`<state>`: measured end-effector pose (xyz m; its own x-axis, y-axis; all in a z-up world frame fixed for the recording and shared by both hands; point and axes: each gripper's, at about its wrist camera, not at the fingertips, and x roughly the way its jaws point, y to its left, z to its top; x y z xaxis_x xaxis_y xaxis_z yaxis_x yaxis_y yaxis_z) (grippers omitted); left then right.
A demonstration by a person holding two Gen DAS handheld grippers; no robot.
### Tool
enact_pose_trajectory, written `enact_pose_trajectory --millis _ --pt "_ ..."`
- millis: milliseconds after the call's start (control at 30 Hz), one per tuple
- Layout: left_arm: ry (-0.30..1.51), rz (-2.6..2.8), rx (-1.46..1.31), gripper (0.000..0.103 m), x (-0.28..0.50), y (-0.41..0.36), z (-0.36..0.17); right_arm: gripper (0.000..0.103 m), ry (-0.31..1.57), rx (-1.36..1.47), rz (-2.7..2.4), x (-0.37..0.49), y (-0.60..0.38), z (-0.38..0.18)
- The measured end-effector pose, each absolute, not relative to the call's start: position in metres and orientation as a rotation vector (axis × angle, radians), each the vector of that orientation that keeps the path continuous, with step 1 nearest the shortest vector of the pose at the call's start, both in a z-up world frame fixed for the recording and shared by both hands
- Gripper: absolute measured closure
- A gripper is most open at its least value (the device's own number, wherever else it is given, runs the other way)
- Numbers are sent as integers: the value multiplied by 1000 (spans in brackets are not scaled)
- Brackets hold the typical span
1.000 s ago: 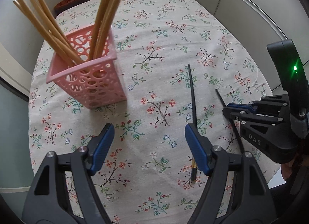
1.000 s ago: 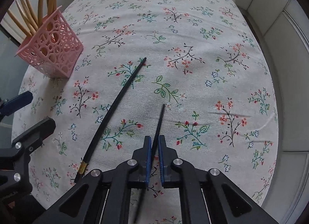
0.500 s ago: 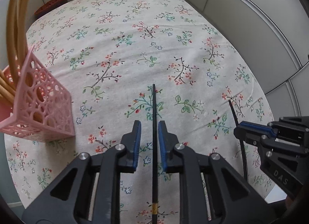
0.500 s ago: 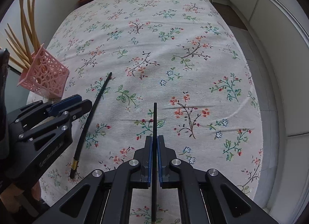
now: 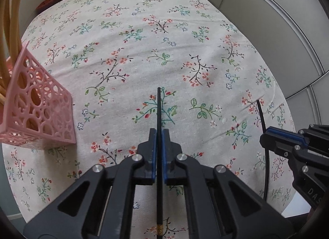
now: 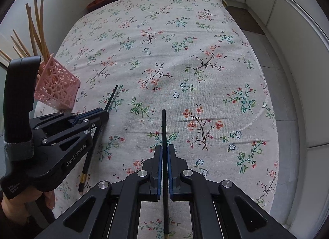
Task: Organize utensils
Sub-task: 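Grasp a black chopstick with the left tool while the right tool grasps the other, then release the left tool's black chopstick into the basket while the right tool carries its own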
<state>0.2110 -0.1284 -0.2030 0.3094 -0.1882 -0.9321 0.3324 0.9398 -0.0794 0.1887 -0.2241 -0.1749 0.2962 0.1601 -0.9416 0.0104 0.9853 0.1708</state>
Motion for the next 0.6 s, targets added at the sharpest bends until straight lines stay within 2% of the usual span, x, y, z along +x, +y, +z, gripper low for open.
enact_pose_trajectory --millis 600 --pt "917 -393 63 97 136 -53 -100 98 1069 128 174 163 -190 -103"
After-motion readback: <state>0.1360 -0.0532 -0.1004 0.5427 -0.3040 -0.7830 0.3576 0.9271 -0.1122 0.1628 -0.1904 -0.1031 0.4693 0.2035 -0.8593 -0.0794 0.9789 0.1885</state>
